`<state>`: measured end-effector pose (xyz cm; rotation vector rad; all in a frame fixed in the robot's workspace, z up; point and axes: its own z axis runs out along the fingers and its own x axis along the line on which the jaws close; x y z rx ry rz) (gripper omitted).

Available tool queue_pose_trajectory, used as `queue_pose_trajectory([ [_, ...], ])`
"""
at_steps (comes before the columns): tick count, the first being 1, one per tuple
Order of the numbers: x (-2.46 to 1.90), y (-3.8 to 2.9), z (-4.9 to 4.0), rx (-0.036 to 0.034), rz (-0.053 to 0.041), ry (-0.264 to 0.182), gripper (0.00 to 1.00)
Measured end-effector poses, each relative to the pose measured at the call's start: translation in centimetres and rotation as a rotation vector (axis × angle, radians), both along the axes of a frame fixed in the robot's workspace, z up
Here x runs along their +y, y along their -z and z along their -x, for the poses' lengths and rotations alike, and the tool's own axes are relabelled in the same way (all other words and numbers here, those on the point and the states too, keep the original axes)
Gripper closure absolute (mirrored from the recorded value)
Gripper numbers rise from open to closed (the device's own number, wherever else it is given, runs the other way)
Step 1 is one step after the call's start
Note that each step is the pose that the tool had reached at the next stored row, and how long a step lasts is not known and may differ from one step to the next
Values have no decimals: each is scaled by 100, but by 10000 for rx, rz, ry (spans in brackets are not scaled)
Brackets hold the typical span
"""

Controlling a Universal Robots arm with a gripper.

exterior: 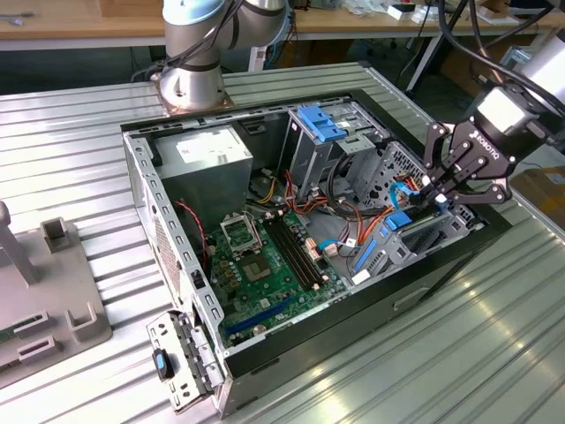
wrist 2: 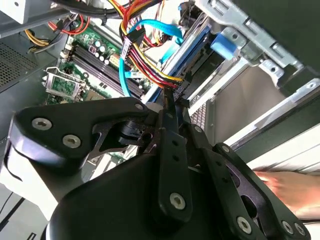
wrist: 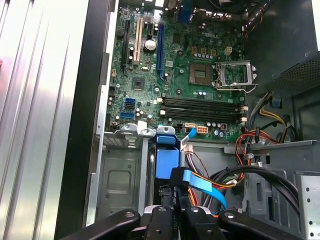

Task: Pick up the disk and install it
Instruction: 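Insert the first disk wire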

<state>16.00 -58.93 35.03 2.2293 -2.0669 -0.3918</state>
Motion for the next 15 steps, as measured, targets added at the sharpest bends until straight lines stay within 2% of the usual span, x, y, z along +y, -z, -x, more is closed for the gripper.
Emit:
queue_pose_trajectory([
  [2,3,0,-38,7,3,6,84],
  [4,12,4,-113,14,78,27,84],
  [9,12,14,-127,17,79,172,84],
  [10,12,16,-128,75,91,169,84],
  [11,12,19,-128,226,132,171,84],
  [12,12,21,-129,409,186,170,84],
  [13,12,22,-129,514,213,170,84],
  [15,12,21,-128,544,216,171,84],
])
